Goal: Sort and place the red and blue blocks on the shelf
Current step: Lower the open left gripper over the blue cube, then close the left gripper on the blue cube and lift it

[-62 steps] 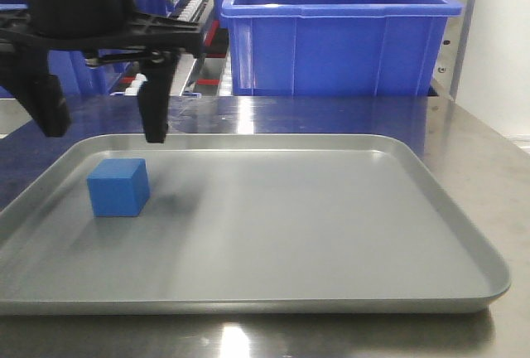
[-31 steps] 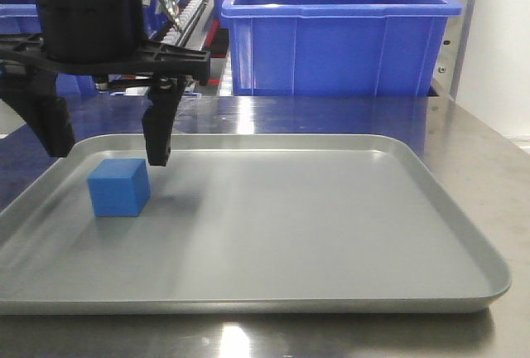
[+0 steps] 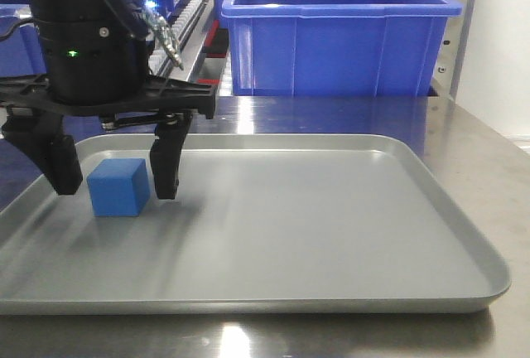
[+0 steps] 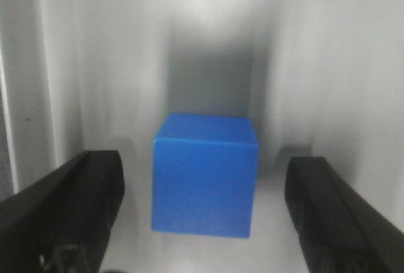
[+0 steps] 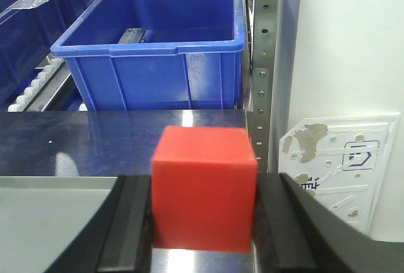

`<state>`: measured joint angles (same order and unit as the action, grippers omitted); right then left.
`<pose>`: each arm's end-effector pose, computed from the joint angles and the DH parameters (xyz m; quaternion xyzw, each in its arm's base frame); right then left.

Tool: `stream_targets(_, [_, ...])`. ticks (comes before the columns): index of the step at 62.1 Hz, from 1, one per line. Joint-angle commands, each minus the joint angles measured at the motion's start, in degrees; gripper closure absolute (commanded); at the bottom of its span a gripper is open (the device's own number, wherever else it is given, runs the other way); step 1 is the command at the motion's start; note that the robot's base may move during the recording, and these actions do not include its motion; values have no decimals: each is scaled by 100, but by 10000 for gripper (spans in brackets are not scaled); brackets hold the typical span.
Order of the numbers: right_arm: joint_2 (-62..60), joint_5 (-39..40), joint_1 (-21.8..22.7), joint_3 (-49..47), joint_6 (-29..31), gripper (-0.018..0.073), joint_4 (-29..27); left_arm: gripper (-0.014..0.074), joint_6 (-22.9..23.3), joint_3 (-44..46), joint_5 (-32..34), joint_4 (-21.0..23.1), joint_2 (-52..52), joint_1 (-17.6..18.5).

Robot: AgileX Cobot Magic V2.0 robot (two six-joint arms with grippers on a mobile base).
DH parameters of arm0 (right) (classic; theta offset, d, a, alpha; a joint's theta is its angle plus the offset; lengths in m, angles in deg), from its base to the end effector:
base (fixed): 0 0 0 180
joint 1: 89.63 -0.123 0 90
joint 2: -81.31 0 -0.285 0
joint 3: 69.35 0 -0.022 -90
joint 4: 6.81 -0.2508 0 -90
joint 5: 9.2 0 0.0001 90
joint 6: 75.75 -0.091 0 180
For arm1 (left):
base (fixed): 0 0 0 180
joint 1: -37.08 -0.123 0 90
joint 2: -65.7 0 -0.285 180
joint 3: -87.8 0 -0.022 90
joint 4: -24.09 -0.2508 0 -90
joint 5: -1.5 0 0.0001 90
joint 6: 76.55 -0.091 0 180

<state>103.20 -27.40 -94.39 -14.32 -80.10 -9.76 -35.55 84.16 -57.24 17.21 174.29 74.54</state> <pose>0.0651 0.0069 0.2993 0.0100 0.7378 0.0759 0.6707 0.2801 -0.2029 0.2292 -0.0037 0.9955 -0.0082 0.0948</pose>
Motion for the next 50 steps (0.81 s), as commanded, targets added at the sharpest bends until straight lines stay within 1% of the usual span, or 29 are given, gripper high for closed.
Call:
stream_targets(1, [54,465,39,-175,51,482,48,32,24,113,198,-2,-236,22])
stream_targets(7, [54,465,39,-175,51,482,48,32,24,113,209,-2,-236,22])
stream_targets(17, [54,465,39,-175,51,482,48,32,24,113,198,-139,-236,22])
stream_targets(33, [54,465,39,-175,51,482,48,34,24,113,178,-104,-236,22])
stream_targets(36, [54,465,39,-175,51,482,48,50,24,113,176,-94,-236,22])
stream_targets(40, [54,465,39,-175,51,482,48,101,24,113,140,-94,-236,22])
stream_targets(43, [54,465,39,-175,51,482,48,165,24,113,111,-94,-236,22])
stream_targets(45, [54,465,39,-175,51,482,48,233,37,113,80,-94,-236,22])
stream_targets(46, [54,465,39,-175,51,482,48,248,35,113,84,-94,-236,22])
stream_targets(50, [54,465,39,-175,51,482,48,397,48,113,46,-94,-236,22])
